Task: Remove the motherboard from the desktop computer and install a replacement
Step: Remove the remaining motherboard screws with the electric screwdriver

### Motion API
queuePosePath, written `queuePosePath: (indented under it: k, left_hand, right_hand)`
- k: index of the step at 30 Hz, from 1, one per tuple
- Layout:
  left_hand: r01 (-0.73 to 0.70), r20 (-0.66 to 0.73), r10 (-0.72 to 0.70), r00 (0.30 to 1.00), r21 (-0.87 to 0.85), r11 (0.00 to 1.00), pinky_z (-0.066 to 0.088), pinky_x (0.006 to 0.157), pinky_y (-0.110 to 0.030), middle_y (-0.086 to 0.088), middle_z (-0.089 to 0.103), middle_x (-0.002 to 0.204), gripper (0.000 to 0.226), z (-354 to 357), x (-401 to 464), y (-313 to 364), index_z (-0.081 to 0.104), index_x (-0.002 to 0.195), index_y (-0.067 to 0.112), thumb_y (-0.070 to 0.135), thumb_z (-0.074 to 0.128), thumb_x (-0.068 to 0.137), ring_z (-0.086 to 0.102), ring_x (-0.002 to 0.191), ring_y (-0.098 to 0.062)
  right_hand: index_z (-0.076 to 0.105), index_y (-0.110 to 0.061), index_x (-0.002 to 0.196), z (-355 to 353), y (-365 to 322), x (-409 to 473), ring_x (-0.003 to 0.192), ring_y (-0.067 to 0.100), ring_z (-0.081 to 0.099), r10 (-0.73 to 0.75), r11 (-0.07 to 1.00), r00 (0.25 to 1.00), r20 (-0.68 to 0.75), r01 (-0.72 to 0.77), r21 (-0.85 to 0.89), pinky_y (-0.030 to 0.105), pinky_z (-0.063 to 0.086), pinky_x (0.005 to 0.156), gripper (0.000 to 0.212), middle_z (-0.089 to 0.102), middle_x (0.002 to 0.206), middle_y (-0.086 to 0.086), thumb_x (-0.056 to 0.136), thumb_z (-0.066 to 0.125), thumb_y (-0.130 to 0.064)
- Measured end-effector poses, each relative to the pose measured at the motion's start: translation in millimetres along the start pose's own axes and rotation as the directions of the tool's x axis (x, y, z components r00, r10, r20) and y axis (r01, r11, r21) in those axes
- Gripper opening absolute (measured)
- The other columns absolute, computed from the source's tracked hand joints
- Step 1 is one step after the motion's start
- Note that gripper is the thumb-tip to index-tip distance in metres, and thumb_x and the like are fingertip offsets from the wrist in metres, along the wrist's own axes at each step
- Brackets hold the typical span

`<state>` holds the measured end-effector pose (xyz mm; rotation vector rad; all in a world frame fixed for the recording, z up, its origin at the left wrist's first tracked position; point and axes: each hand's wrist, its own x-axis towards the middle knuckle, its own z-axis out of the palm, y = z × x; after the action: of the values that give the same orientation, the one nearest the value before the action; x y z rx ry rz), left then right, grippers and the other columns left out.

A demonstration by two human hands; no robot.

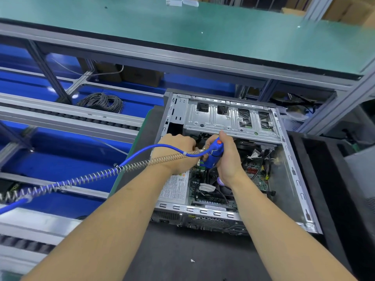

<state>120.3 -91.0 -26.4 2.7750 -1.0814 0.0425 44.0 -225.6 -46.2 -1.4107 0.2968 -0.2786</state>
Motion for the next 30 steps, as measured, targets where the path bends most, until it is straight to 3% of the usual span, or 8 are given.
queuePosePath:
  k: [4,8,11,16,22,27,30]
  left_hand:
    - [-0.006,0.006,0.007,1.0,-0.004,1.0,0.031,0.052,-0.028,0.002,0.056,0.058,0.043,-0.1,0.0,-0.1,0.05,0.066,0.022,0.048,0.038,0.099,0.052,0.054,-0.017]
    - [0.051,-0.001,-0.051,0.999,-0.058,0.997,0.036,0.046,-0.024,0.005,0.057,0.052,0.047,2.7,-2.2,0.8,0.055,0.068,0.021,0.053,0.034,0.094,0.056,0.049,-0.016]
    - [0.057,0.003,-0.057,0.998,-0.078,0.995,0.043,0.046,-0.025,0.005,0.058,0.052,0.049,2.4,-1.8,0.2,0.056,0.066,0.022,0.057,0.033,0.092,0.057,0.047,-0.015]
    - [0.05,-0.011,-0.051,0.999,-0.061,0.997,0.035,0.044,-0.024,0.005,0.056,0.049,0.054,2.0,-3.3,1.1,0.053,0.062,0.022,0.062,0.034,0.093,0.055,0.046,-0.014]
    - [-0.007,0.018,0.007,1.0,-0.004,1.0,0.046,0.063,-0.033,0.002,0.055,0.058,0.048,-5.7,-1.6,3.1,0.048,0.065,0.022,0.055,0.038,0.099,0.053,0.054,-0.019]
    - [-0.012,0.031,0.013,0.999,-0.017,1.0,0.036,0.052,-0.029,0.001,0.055,0.058,0.057,-6.4,-2.8,3.9,0.048,0.065,0.019,0.066,0.026,0.091,0.052,0.052,-0.02]
    - [-0.016,0.011,0.016,1.0,-0.01,1.0,0.031,0.051,-0.03,0.002,0.055,0.058,0.053,-5.0,-3.1,3.7,0.047,0.065,0.02,0.061,0.032,0.095,0.053,0.054,-0.021]
  right_hand:
    - [0.063,-0.022,0.062,1.5,-0.8,-1.0,0.059,0.024,0.045,0.009,1.0,1.0,0.015,-0.009,-0.002,0.04,0.036,0.064,0.051,0.054,0.062,0.008,0.081,0.051,-0.068]
    - [0.063,-0.019,0.072,1.2,-3.0,-2.6,0.061,0.019,0.052,0.04,0.999,0.997,0.068,-0.038,-0.026,0.03,0.043,0.06,0.064,0.059,0.068,0.005,0.068,0.061,-0.083]
    - [0.06,-0.015,0.075,0.4,-4.0,-3.9,0.062,0.017,0.054,0.034,0.999,0.999,0.036,-0.033,-0.026,0.037,0.043,0.068,0.053,0.057,0.072,0.009,0.071,0.065,-0.068]
    - [0.061,-0.022,0.065,4.6,-6.7,-5.6,0.06,0.022,0.049,0.029,0.999,1.0,-0.01,-0.03,-0.046,0.039,0.039,0.069,0.042,0.053,0.067,0.012,0.074,0.058,-0.063]
    - [0.061,-0.021,0.061,2.1,-5.9,-4.2,0.055,0.024,0.049,-0.01,0.997,0.999,-0.032,0.008,-0.075,0.033,0.04,0.062,0.036,0.056,0.061,0.005,0.073,0.05,-0.053]
    - [0.06,-0.018,0.061,1.6,-5.0,-3.7,0.054,0.025,0.048,-0.033,0.995,0.999,-0.02,0.031,-0.094,0.031,0.039,0.06,0.039,0.055,0.055,0.008,0.074,0.048,-0.054]
    - [0.059,-0.017,0.063,1.9,-4.1,-3.2,0.056,0.025,0.047,-0.034,0.995,0.999,-0.017,0.033,-0.095,0.033,0.038,0.063,0.039,0.056,0.058,0.006,0.073,0.049,-0.053]
